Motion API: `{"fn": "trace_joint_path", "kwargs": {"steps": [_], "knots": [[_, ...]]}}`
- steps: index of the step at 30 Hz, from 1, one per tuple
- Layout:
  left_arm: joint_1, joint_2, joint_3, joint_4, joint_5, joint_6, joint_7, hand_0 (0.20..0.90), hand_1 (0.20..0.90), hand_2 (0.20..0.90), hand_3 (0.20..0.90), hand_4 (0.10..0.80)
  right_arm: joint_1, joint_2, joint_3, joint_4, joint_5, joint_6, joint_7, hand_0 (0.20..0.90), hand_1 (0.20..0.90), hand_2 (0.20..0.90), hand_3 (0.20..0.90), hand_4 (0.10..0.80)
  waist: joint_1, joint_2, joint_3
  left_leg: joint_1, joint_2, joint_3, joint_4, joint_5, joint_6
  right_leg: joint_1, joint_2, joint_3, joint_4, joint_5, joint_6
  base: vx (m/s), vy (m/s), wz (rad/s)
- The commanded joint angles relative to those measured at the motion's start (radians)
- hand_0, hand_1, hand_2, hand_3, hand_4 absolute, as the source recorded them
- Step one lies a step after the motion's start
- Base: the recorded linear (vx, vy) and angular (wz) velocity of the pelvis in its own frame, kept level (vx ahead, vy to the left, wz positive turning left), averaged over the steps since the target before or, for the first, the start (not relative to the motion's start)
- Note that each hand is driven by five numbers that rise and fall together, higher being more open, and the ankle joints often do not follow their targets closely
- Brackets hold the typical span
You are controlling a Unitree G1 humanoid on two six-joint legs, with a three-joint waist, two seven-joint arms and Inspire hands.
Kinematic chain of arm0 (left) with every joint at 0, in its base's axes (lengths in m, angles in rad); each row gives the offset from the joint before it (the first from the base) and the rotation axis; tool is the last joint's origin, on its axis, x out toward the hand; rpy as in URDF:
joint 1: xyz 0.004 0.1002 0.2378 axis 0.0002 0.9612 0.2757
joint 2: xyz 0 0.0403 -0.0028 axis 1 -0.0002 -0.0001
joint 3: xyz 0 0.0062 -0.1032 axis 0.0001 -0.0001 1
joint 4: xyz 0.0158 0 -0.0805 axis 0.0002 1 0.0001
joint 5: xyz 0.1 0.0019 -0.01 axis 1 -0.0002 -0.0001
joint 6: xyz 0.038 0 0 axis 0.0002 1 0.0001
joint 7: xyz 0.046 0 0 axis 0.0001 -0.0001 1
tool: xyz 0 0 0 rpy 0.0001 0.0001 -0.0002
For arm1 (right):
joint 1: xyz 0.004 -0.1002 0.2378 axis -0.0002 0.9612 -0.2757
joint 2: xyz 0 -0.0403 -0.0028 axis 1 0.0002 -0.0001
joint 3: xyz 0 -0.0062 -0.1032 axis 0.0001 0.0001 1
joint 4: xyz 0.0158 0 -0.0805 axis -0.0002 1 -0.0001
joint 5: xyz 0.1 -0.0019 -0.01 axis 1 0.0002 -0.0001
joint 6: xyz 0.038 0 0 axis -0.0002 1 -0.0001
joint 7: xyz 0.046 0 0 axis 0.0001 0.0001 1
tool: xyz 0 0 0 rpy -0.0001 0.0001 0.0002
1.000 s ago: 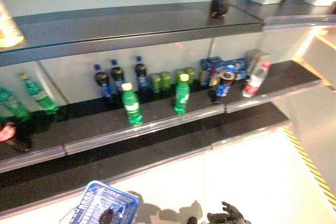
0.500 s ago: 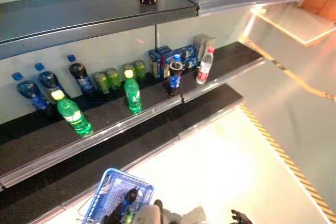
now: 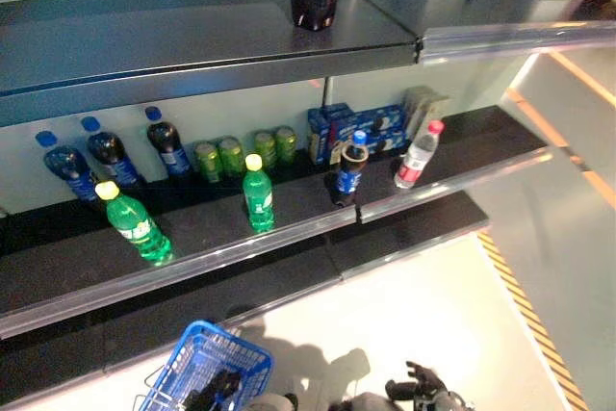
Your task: Pick up the drink and place into the basket.
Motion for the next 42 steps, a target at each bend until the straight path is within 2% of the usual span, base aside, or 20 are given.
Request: {"fn": "trace_joint_path", "kwargs": {"steps": [1,3,4,5,6,7,8,10,12,13,14,15,18,22,26,28,31,35,38,42], "knots": [[-0.028,0.084,-0.011,-0.177,0.000,-0.095,-0.052,0.300,0.300,0.300,0.200,0.100,-0.002,0.005,0.012,0.006,0.009,0.025,-0.008,0.900,0.900,0.900,0.900,0.800,0.018,-0.031,0.008,0.038,0.013,0.163,0.071,-0.140,-0.009,0.028,-0.158,0.029,-0.181,0.361,0.060,0.206,-0.510,1.37],[-0.018,0.081,0.011,-0.186,0.002,-0.098,-0.053,0.300,0.300,0.300,0.200,0.100,-0.013,0.002,0.029,-0.004,0.007,0.034,0.003,0.900,0.900,0.900,0.900,0.800,0.033,-0.041,0.006,0.050,0.059,0.162,0.084,-0.149,-0.033,0.060,-0.148,0.006,-0.150,0.310,0.069,0.171,-0.519,1.13],[-0.017,0.080,0.014,-0.184,0.002,-0.100,-0.051,0.300,0.300,0.300,0.200,0.100,-0.014,0.002,0.032,-0.005,0.007,0.036,0.005,0.900,0.900,0.900,0.900,0.800,0.034,-0.042,0.005,0.052,0.065,0.163,0.085,-0.149,-0.037,0.067,-0.145,0.001,-0.148,0.303,0.070,0.156,-0.497,1.42],[-0.007,0.067,0.034,-0.172,0.009,-0.105,-0.040,0.300,0.300,0.300,0.200,0.100,-0.019,-0.001,0.035,-0.016,0.016,0.064,0.011,0.900,0.900,0.900,0.900,0.800,0.045,-0.048,-0.007,0.066,0.105,0.168,0.084,-0.143,-0.057,0.088,-0.124,-0.038,-0.126,0.254,0.055,0.105,-0.354,1.35],[-0.004,0.063,0.038,-0.169,0.005,-0.107,-0.035,0.300,0.300,0.300,0.200,0.100,-0.019,-0.003,0.035,-0.017,0.012,0.070,0.019,0.900,0.900,0.900,0.900,0.800,0.047,-0.050,-0.009,0.066,0.113,0.171,0.086,-0.141,-0.064,0.093,-0.119,-0.046,-0.122,0.245,0.049,0.111,-0.550,1.12],[0.013,0.053,0.056,-0.157,0.003,-0.099,-0.033,0.300,0.300,0.300,0.200,0.100,-0.014,-0.015,0.039,-0.026,0.009,0.066,0.029,0.900,0.900,0.900,0.900,0.800,0.065,-0.060,-0.012,0.023,0.156,0.216,0.117,-0.065,-0.097,0.143,-0.100,-0.097,-0.137,0.218,0.024,0.044,-0.360,0.31],[0.016,0.051,0.059,-0.156,0.009,-0.096,-0.033,0.300,0.300,0.300,0.200,0.100,-0.011,-0.017,0.040,-0.029,0.013,0.067,0.026,0.900,0.900,0.900,0.900,0.800,0.066,-0.060,-0.012,0.013,0.162,0.223,0.126,-0.049,-0.102,0.152,-0.097,-0.107,-0.141,0.215,0.020,0.032,-0.434,0.26],[0.020,0.031,0.052,-0.137,0.081,-0.080,-0.050,0.300,0.300,0.300,0.200,0.100,0.007,-0.030,0.013,-0.051,0.068,0.081,-0.005,0.900,0.900,0.900,0.900,0.800,0.076,-0.069,-0.003,-0.099,0.183,0.306,0.189,0.046,-0.112,0.207,-0.087,-0.198,-0.178,0.206,-0.003,-0.051,-0.332,0.52],[0.018,0.023,-0.014,-0.147,0.088,-0.070,-0.053,0.300,0.300,0.300,0.200,0.100,0.018,-0.055,-0.037,-0.022,0.113,0.049,-0.018,0.900,0.900,0.900,0.900,0.800,0.061,-0.050,0.010,-0.151,0.220,0.443,0.172,0.106,-0.134,0.230,-0.073,-0.301,-0.190,0.191,-0.030,-0.119,-0.212,1.36],[0.018,0.020,-0.024,-0.148,0.077,-0.073,-0.047,0.300,0.300,0.300,0.200,0.100,0.019,-0.059,-0.043,-0.013,0.100,0.038,-0.012,0.900,0.900,0.900,0.900,0.800,0.057,-0.045,0.012,-0.154,0.222,0.456,0.163,0.112,-0.137,0.232,-0.071,-0.315,-0.191,0.189,-0.032,-0.075,-0.051,1.80],[0.019,0.015,-0.038,-0.151,0.081,-0.068,-0.052,0.300,0.300,0.300,0.200,0.100,0.023,-0.066,-0.053,0.000,0.094,0.026,-0.011,0.900,0.900,0.900,0.900,0.800,0.050,-0.032,0.016,-0.145,0.237,0.503,0.125,0.128,-0.143,0.239,-0.065,-0.342,-0.191,0.183,-0.035,-0.020,0.024,1.32],[0.024,0.014,-0.043,-0.152,0.076,-0.069,-0.054,0.300,0.300,0.300,0.200,0.100,0.024,-0.072,-0.057,0.007,0.074,0.019,-0.002,0.900,0.900,0.900,0.900,0.800,0.047,-0.026,0.017,-0.134,0.232,0.507,0.090,0.139,-0.145,0.241,-0.061,-0.350,-0.193,0.182,-0.037,-0.007,0.055,1.15],[0.035,0.008,-0.037,-0.149,0.069,-0.080,-0.057,0.300,0.300,0.300,0.200,0.100,0.029,-0.072,-0.048,0.016,0.031,0.001,0.015,0.900,0.900,0.900,0.900,0.800,0.046,-0.023,0.008,-0.094,0.208,0.483,0.004,0.136,-0.143,0.246,-0.048,-0.339,-0.199,0.180,-0.039,0.014,0.081,0.48],[0.036,0.011,-0.025,-0.151,0.092,-0.074,-0.053,0.300,0.300,0.300,0.200,0.100,0.042,-0.061,-0.018,-0.021,-0.010,-0.035,0.018,0.900,0.900,0.900,0.900,0.800,0.044,-0.024,-0.003,-0.060,0.203,0.491,-0.051,0.137,-0.150,0.262,-0.048,-0.346,-0.205,0.182,-0.032,0.055,0.077,0.12],[0.039,0.030,-0.006,-0.159,0.131,-0.051,-0.044,0.300,0.300,0.300,0.200,0.100,0.058,-0.067,0.042,-0.207,-0.021,-0.012,0.013,0.900,0.900,0.900,0.900,0.800,0.042,-0.022,-0.008,-0.020,0.188,0.482,-0.082,0.124,-0.143,0.284,-0.056,-0.347,-0.192,0.173,-0.018,0.070,0.089,0.06],[0.044,0.045,0.000,-0.177,0.136,-0.043,-0.031,0.300,0.300,0.300,0.200,0.100,0.071,-0.078,0.064,-0.358,-0.026,0.038,0.021,0.900,0.900,0.900,0.900,0.800,0.031,-0.024,-0.013,-0.004,0.178,0.485,-0.095,0.118,-0.131,0.280,-0.059,-0.342,-0.173,0.167,-0.010,0.030,0.095,0.05],[0.048,0.087,-0.003,-0.224,0.145,-0.025,-0.002,0.300,0.300,0.300,0.200,0.100,0.100,-0.130,0.112,-0.615,-0.065,0.118,0.040,0.900,0.900,0.900,0.900,0.800,-0.002,-0.024,-0.018,0.039,0.166,0.480,-0.129,0.105,-0.110,0.279,-0.064,-0.291,-0.150,0.158,0.003,0.004,0.040,0.04],[0.045,0.126,-0.016,-0.262,0.116,-0.025,0.036,0.300,0.300,0.300,0.200,0.100,0.099,-0.214,0.113,-0.837,-0.080,0.105,0.071,0.900,0.900,0.900,0.900,0.800,-0.034,-0.031,-0.030,0.047,0.165,0.486,-0.119,0.088,-0.103,0.287,-0.057,-0.235,-0.199,0.173,0.005,-0.031,-0.037,0.10],[0.048,0.126,-0.018,-0.278,0.087,-0.041,0.048,0.300,0.300,0.300,0.200,0.100,0.101,-0.264,0.087,-1.004,-0.051,0.075,0.105,0.900,0.900,0.900,0.900,0.800,-0.050,-0.032,-0.037,0.048,0.179,0.504,-0.112,0.084,-0.105,0.282,-0.051,-0.219,-0.206,0.172,0.003,-0.059,-0.092,-0.07],[0.066,0.096,-0.015,-0.276,0.067,-0.075,0.030,0.300,0.300,0.300,0.200,0.100,0.100,-0.326,0.020,-1.212,-0.037,-0.075,0.139,0.900,0.900,0.900,0.900,0.800,-0.067,-0.040,-0.038,0.029,0.186,0.512,-0.046,0.059,-0.109,0.271,-0.039,-0.197,-0.199,0.157,-0.013,-0.047,-0.073,-0.10]]}}
